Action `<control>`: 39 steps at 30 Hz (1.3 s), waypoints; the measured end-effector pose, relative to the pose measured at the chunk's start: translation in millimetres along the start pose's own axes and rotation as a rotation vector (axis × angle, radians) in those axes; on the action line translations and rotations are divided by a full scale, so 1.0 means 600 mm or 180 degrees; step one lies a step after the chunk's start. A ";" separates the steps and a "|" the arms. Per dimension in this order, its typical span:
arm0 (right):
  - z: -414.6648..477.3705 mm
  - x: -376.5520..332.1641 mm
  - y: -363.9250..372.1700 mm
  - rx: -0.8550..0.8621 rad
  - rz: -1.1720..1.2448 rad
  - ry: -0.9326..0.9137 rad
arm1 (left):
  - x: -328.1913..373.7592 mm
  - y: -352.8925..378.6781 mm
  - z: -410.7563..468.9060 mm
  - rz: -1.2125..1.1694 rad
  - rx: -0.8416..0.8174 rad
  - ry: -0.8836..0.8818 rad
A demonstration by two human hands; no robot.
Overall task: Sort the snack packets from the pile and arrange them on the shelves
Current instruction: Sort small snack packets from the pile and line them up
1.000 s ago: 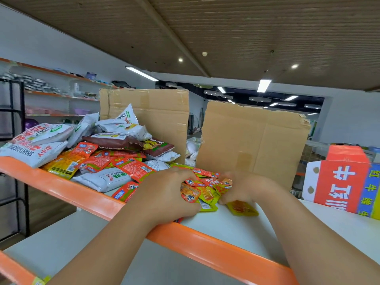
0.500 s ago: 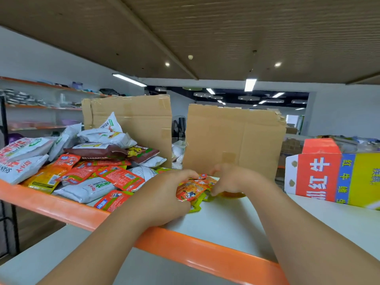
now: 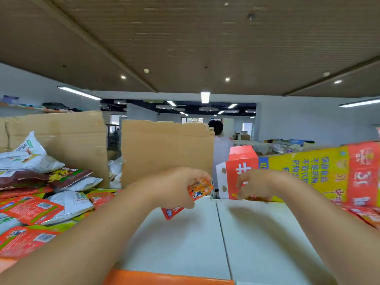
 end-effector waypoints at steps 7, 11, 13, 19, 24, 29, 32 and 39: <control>0.027 0.052 0.043 -0.0075 -0.0033 -0.0141 | 0.079 0.076 0.094 0.0695 -0.0665 0.0022; 0.023 0.087 0.040 -0.0089 0.0112 -0.0212 | 0.057 0.095 0.106 0.0790 -0.0760 -0.0169; 0.019 0.102 0.047 -0.0300 0.0178 -0.0161 | 0.039 0.095 0.105 0.0752 -0.0795 -0.0306; 0.023 0.090 0.074 -0.0648 -0.0165 -0.0222 | 0.014 0.112 0.107 0.0839 -0.0963 -0.0415; 0.036 0.077 0.086 -0.0526 -0.0278 -0.0315 | 0.011 0.118 0.118 0.0931 -0.0910 -0.0319; 0.045 0.060 0.098 -0.0465 -0.0330 -0.0432 | -0.009 0.123 0.119 0.0698 -0.0876 -0.0357; 0.046 0.056 0.100 -0.0484 -0.0421 -0.0390 | -0.012 0.122 0.121 0.0365 -0.0778 -0.0360; 0.045 0.048 0.099 -0.0413 -0.0267 -0.0414 | -0.034 0.119 0.128 -0.0058 -0.0767 -0.0625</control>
Point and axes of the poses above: each hand's wrist, its own z-axis towards the middle knuckle, its own y-axis out of the palm, x = y × z, the point moved 6 cm from there along z, towards the middle knuckle, and after that the axes turned 13 degrees about -y, right-handed, at the moved point
